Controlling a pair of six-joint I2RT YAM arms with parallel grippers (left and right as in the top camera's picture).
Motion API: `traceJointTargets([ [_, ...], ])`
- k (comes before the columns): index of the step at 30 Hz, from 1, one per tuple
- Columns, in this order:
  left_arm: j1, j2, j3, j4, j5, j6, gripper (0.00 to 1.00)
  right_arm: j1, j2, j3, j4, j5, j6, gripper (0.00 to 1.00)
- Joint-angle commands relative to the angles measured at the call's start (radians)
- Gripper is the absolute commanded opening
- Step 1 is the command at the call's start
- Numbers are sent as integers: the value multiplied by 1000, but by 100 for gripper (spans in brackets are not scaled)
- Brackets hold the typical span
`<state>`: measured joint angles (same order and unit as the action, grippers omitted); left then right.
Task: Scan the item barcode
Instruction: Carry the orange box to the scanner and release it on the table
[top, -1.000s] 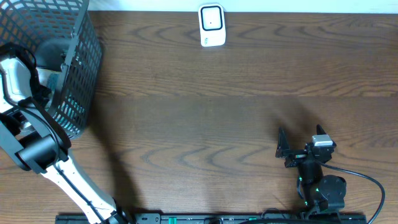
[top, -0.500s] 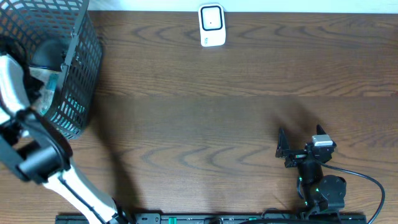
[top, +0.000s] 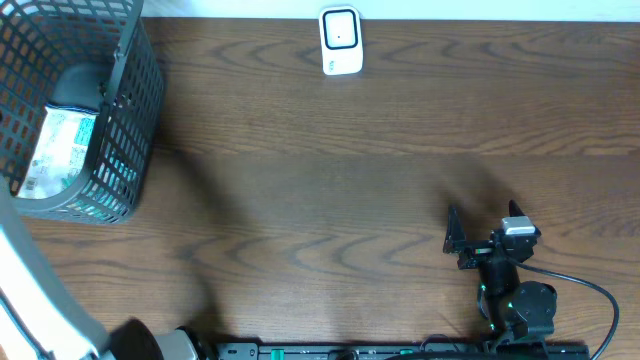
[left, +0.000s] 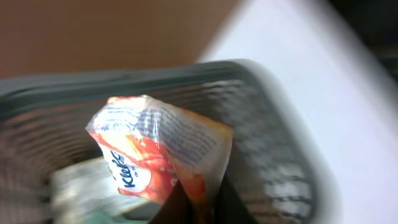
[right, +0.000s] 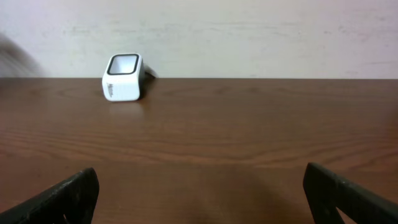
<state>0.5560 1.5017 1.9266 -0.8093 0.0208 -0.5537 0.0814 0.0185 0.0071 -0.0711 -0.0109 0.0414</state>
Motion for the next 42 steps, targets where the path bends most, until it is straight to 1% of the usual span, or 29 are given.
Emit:
traceJointTargets([
  [1, -55, -64, 10, 90, 401, -5, 7, -5, -3, -2, -4, 1, 10, 99],
  [3, -115, -79, 10, 123, 467, -5, 7, -5, -3, -2, -4, 1, 10, 99],
  [6, -259, -77, 8, 106, 477, 3, 7, -5, -3, -2, -4, 1, 10, 99],
  [11, -521, -25, -12, 88, 476, 129, 7, -5, -3, -2, -4, 1, 10, 99],
  [12, -600, 11, -12, 85, 476, 177, 8, -5, -3, -2, -4, 1, 10, 99],
  [13, -646, 37, -12, 85, 476, 208, 7, -5, -3, -2, -4, 1, 10, 99],
  [15, -725, 94, -13, 85, 448, 248, 7, -5, -3, -2, -4, 1, 10, 99],
  [18, -815, 189, -12, 74, 374, 247, 7, -5, -3, -2, -4, 1, 10, 99],
  [26, -971, 449, -12, 60, 189, 278, 7, -5, -3, -2, -4, 1, 10, 99],
  [32, -1051, 620, -12, 58, 180, 280, 7, -5, -3, -2, -4, 1, 10, 99],
  [37, -1098, 671, -13, 54, 180, 280, 8, -5, -3, -2, -4, 1, 10, 99],
  [42, -1143, 676, -13, 2, 180, 280, 8, -5, -3, -2, -4, 1, 10, 99],
])
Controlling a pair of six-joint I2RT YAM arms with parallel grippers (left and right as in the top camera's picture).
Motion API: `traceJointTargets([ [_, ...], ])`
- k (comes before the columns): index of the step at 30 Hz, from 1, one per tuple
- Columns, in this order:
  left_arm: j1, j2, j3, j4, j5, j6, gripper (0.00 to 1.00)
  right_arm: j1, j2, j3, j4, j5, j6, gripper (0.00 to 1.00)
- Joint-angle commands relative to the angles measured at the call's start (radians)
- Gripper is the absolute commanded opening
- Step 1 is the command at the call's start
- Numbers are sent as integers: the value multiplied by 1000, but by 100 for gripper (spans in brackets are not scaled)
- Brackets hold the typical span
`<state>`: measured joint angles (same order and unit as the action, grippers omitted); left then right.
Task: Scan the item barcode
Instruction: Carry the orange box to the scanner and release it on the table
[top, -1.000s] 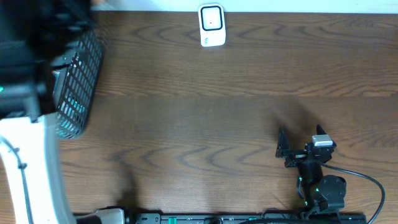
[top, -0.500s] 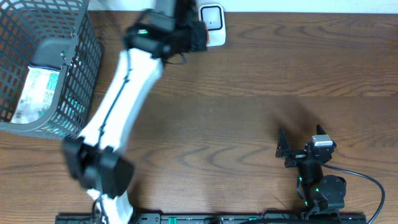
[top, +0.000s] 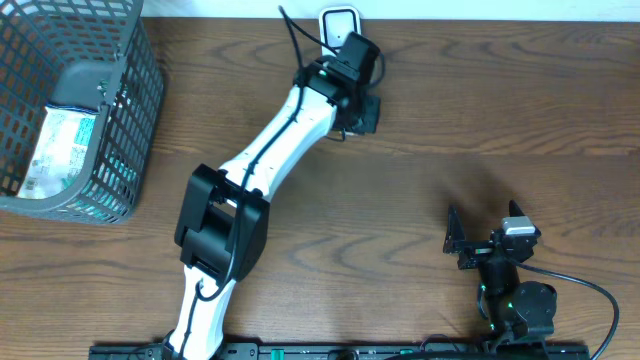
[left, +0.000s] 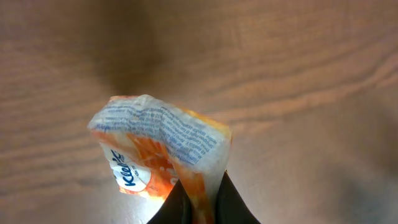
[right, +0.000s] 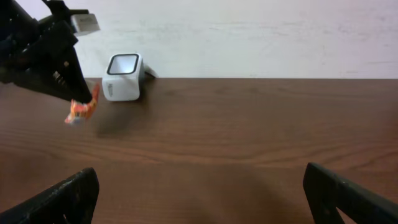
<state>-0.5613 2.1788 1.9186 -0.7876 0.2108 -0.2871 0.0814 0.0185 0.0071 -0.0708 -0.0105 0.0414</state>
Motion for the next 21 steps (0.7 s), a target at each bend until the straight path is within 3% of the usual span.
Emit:
traceJointTargets([
  [1, -33, -2, -5, -24, -10, 13, 9, -5, -3, -2, -5, 1, 10, 99],
  [3, -48, -2, -5, -30, -10, 14, 41, -5, -3, -2, -4, 1, 10, 99],
  [4, -55, -2, -5, -31, -10, 14, 47, -5, -3, -2, -5, 1, 10, 99],
  [13, -37, -20, 11, -30, -11, 14, 52, -5, -3, -2, -4, 1, 10, 99],
  [21, 163, -246, 45, -16, -21, 14, 54, -5, -3, -2, -5, 1, 10, 99],
])
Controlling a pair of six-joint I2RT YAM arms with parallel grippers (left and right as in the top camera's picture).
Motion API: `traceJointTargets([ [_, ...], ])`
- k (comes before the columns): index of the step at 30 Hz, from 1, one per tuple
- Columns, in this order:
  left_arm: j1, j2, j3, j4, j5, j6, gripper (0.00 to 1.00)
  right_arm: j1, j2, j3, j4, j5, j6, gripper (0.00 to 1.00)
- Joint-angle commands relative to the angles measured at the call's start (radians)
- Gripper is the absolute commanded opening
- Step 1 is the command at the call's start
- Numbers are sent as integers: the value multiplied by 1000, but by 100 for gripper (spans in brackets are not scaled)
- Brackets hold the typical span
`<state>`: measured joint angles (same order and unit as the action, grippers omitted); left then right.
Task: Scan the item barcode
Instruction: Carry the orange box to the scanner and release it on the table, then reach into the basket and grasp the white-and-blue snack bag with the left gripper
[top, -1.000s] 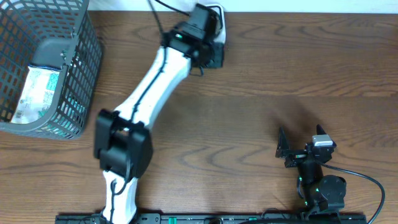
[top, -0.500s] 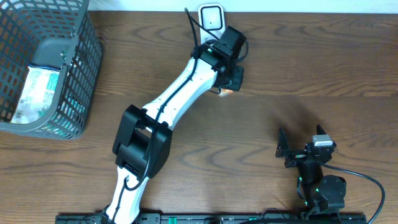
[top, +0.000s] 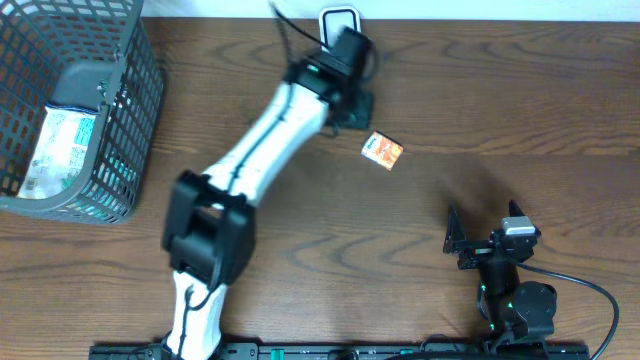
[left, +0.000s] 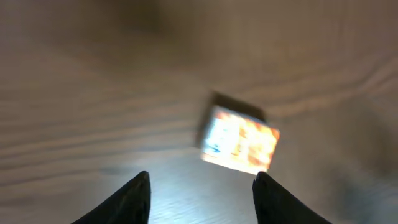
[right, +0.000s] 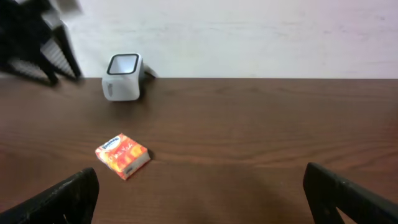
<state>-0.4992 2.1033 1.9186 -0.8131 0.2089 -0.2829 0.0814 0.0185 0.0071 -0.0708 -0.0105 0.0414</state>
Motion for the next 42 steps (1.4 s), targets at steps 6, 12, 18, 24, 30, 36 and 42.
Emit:
traceJointTargets([
  [6, 375, -376, 45, 79, -19, 10, 68, -5, -3, -2, -4, 1, 10, 99],
  [12, 690, -452, 45, 49, -20, 9, 75, -5, -3, -2, -5, 1, 10, 99],
  [18, 924, -417, 22, -47, -26, 10, 76, -5, -3, -2, -4, 1, 10, 99],
  [24, 1011, -312, 17, -223, -290, 14, 81, -5, -3, -2, -5, 1, 10, 99],
  [30, 1011, -195, 17, -240, -451, 180, 83, -5, -3, -2, -4, 1, 10, 99],
  [36, 1011, -87, 16, -256, -450, 410, 84, -5, -3, -2, -5, 1, 10, 99],
  [42, 1009, 18, 16, -257, -449, 517, 84, -5, -3, -2, -4, 1, 10, 99],
])
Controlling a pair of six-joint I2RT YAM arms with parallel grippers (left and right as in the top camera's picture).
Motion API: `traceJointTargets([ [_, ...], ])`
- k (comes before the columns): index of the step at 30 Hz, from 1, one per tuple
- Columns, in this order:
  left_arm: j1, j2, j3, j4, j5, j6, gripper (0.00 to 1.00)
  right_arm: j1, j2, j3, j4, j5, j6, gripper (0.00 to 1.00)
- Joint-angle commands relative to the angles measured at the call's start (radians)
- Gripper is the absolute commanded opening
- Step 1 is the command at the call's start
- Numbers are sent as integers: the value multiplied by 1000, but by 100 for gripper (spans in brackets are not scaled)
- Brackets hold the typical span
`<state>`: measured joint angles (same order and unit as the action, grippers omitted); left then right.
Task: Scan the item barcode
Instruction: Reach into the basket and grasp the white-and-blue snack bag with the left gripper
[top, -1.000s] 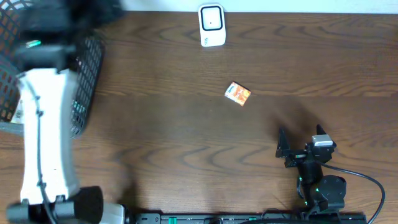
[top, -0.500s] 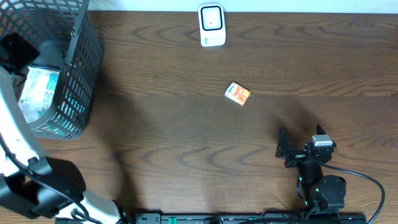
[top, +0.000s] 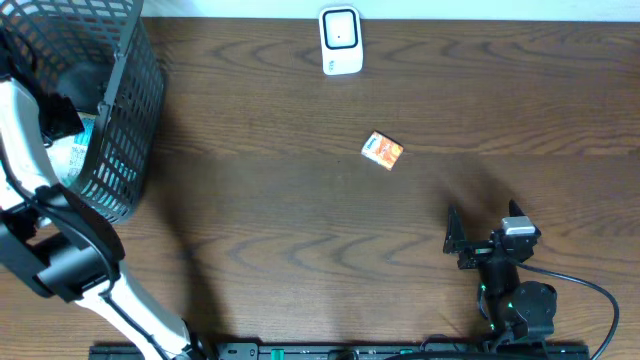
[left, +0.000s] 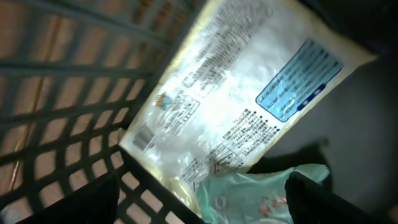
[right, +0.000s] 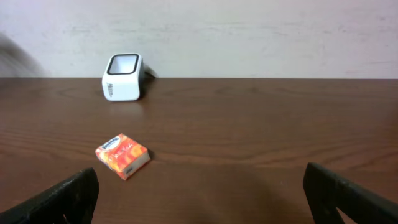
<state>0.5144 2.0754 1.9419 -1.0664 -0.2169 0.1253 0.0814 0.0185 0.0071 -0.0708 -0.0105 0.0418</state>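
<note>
A small orange packet (top: 382, 150) lies flat on the table, right of and in front of the white scanner (top: 340, 41); the right wrist view shows the packet (right: 122, 155) and the scanner (right: 123, 78) too. My left gripper (top: 60, 115) reaches into the dark mesh basket (top: 125, 150). In its own view the left gripper (left: 202, 208) is open over a clear packet with a blue label (left: 249, 93) and a mint-green packet (left: 261, 193). My right gripper (right: 202, 199) is open and empty at the front right, far from the orange packet.
The basket stands at the table's back left corner with several packets inside. The white left arm (top: 20, 150) runs along the left edge. The right arm's base and cable (top: 520, 300) sit at the front right. The scanner is at the back edge.
My left gripper has moved from near the scanner to inside the basket at the far left, still open. The orange packet lies where it was. The right arm has not moved.
My left gripper held the orange packet over the basket. Then it held it in front of the scanner. Then it stood open near the scanner, with the packet lying on the table to the scanner's right. Now it is open inside the basket.
</note>
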Motion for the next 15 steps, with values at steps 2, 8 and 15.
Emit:
traceJointTargets([
  [2, -5, 74, -7, -3, -24, 137, 84, -5, -3, -2, -5, 1, 10, 99],
  [8, -6, 153, -8, 3, -32, 200, 84, -5, -3, -2, -4, 1, 10, 99],
  [15, -6, 233, -8, 29, -114, 241, 84, -5, -3, -2, -4, 1, 10, 99],
])
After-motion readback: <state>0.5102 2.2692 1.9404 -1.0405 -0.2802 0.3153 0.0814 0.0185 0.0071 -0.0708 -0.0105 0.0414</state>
